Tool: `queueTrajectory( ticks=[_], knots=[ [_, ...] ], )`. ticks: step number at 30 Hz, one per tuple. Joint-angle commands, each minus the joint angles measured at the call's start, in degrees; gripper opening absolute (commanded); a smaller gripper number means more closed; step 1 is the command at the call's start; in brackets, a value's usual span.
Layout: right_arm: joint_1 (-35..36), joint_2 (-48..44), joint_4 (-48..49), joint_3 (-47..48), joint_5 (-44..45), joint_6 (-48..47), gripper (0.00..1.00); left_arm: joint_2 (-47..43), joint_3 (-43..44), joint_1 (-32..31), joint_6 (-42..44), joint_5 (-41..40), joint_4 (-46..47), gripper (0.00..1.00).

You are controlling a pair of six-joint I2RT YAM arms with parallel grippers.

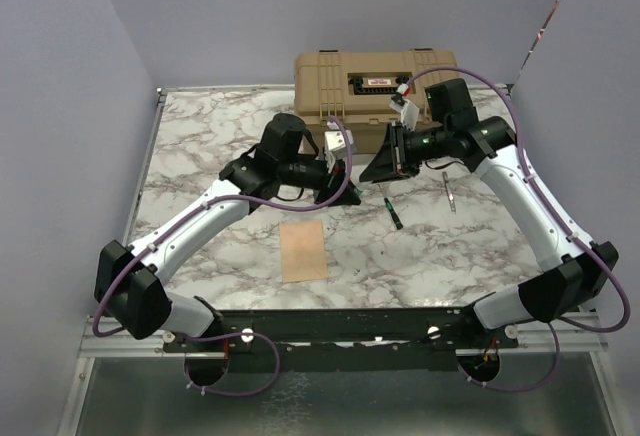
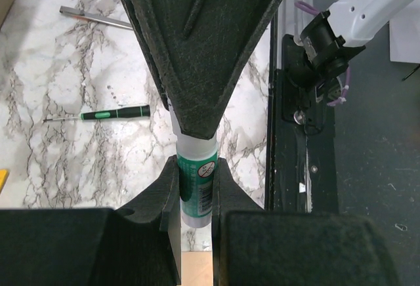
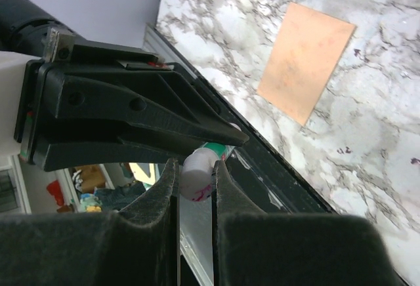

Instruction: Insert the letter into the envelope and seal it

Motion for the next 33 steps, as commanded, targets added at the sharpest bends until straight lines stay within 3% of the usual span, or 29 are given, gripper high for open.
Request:
queueTrajectory(
  ticks=[1,6,14,28,33],
  knots=[
    [3.4,1.5,-3.3,3.4,-0.6,-1.5,0.01,2.8,1.7,-2.9,2.5,-1.9,0.2,0.00],
    [4.4,2.6,-6.9,4.6,3.8,-3.7,0.00,3.4,2.9,-3.1,3.6,-3.0,-0.5,0.00],
    [6.1,1.8,-4.7,0.0,5.1,-0.9,0.01,3.1,4.6,-3.6,6.6,-3.6,0.3,0.00],
    [9.8,-1.9,3.8,-12.7,2.5,8.7,0.01,-5.4,-2.1,-4.1,3.9,-6.8,25.0,0.00],
    [12.0,-2.0,4.9,-15.3,1.4,10.9,0.00,-6.0,-0.6,-4.3,5.3,-5.1,27.8,0.00]
  ],
)
